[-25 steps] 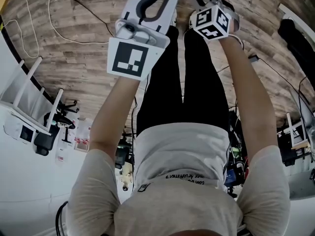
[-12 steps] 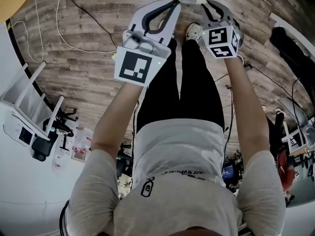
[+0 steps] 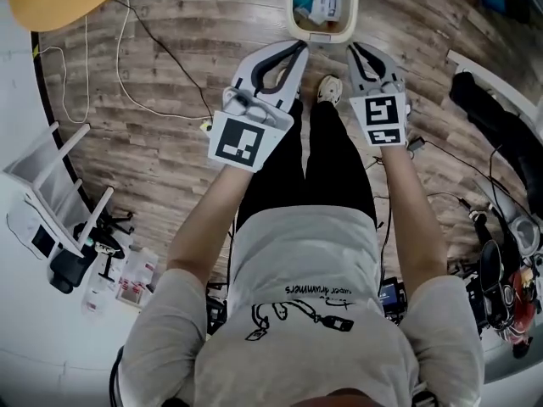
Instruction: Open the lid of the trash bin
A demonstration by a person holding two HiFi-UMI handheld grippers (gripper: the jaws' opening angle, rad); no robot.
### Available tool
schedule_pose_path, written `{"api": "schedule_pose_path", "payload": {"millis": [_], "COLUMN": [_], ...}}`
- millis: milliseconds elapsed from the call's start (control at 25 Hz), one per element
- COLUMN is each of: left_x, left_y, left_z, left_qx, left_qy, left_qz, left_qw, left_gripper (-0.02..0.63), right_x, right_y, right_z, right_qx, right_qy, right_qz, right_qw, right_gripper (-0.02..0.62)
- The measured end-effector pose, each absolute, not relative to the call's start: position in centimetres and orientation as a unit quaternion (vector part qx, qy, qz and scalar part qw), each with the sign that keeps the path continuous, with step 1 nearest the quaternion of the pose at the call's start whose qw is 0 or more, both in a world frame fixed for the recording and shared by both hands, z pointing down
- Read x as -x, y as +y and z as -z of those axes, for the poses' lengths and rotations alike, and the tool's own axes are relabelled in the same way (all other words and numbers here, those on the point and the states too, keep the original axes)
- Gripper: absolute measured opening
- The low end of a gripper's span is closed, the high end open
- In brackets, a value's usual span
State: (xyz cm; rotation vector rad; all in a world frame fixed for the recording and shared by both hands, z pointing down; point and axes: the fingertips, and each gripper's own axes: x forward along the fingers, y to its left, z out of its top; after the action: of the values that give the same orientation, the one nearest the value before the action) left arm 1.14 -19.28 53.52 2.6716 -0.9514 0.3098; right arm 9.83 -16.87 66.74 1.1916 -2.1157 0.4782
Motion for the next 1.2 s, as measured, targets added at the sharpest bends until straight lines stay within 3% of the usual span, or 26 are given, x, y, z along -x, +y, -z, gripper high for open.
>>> {"api": "schedule_pose_path", "payload": {"millis": [1200], "left_x": [1.3], "left_y": [-14.9], "left_z": [-33.3], "left_qx": [-0.934], "left_qy": [-0.335], "left_qz": [-0.050], "left_qw": [0.115], "left_gripper": [0.020], "right_x": [-9.6], "right_y": [-14.5], "right_z": [-38.0], "right_qx": [-0.521], "right_qy": [-0.824], "right_qz": [-0.134], "right_qw": [0.178], "right_gripper": [0.008]}}
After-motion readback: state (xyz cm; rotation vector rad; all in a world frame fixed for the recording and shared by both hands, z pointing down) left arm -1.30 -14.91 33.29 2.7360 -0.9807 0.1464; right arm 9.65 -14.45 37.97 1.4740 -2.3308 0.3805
